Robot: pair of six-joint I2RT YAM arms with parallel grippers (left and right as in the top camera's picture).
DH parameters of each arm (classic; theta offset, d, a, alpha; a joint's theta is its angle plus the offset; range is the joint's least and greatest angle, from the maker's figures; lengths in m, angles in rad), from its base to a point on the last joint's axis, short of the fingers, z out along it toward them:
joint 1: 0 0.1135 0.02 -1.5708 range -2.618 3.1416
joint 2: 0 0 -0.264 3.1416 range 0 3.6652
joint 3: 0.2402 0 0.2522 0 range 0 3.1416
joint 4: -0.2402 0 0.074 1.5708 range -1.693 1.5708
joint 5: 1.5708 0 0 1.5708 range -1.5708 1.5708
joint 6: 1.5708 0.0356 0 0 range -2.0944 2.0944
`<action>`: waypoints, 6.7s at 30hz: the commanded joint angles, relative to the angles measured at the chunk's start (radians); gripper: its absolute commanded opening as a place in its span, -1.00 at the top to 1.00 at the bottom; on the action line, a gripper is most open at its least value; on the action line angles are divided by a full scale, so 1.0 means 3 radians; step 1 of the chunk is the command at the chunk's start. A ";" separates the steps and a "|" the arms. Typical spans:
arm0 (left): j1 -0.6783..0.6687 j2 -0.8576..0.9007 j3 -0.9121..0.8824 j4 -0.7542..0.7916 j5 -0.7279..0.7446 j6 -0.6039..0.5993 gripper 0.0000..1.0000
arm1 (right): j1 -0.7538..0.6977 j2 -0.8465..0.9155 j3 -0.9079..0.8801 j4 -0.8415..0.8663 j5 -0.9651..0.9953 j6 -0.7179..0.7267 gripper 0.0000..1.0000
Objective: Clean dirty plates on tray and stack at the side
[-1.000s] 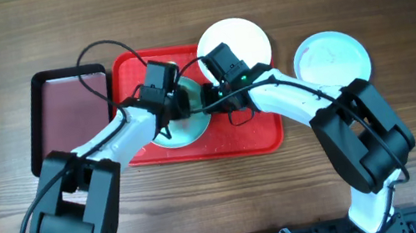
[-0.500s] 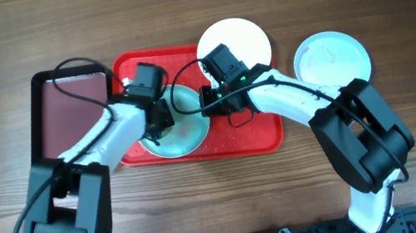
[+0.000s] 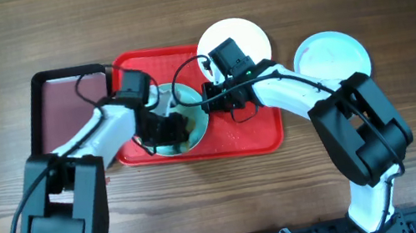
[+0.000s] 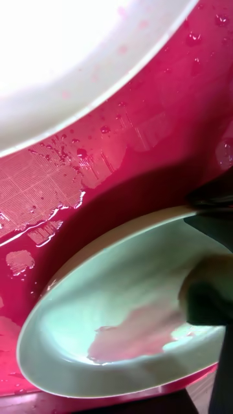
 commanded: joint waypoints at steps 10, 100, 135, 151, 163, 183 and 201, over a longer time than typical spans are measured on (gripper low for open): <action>-0.0024 0.0050 -0.0033 0.0158 -0.2508 -0.2174 0.92 | -0.0011 0.0106 0.0034 0.0006 -0.0058 -0.0008 0.91; -0.0151 -0.0198 -0.0500 0.0448 0.0223 -0.0739 0.92 | -0.0011 0.0106 0.0034 -0.0004 -0.0036 -0.0005 0.91; -0.0103 -0.0198 -0.0500 0.1578 0.0183 -0.1179 0.92 | -0.0005 0.0106 0.0034 -0.0060 -0.0037 -0.0005 0.91; 0.0320 -0.0258 0.0867 -0.0089 -0.1114 -0.1628 0.92 | -0.0005 0.0106 0.0034 -0.0072 -0.0036 -0.0006 0.91; 0.0582 -0.0183 0.1611 -0.0829 -0.1118 -0.1314 0.92 | 0.0036 0.0139 0.0034 -0.0048 -0.0022 0.0008 0.59; 0.0581 -0.0086 0.1569 -0.0778 -0.1301 -0.1320 0.92 | 0.0215 -0.1239 0.0055 -0.0778 0.1709 -0.0300 0.92; 0.0581 -0.0086 0.1569 -0.0816 -0.1301 -0.1328 0.92 | 0.1057 -0.1372 0.0053 -0.0413 0.4302 -0.1876 0.91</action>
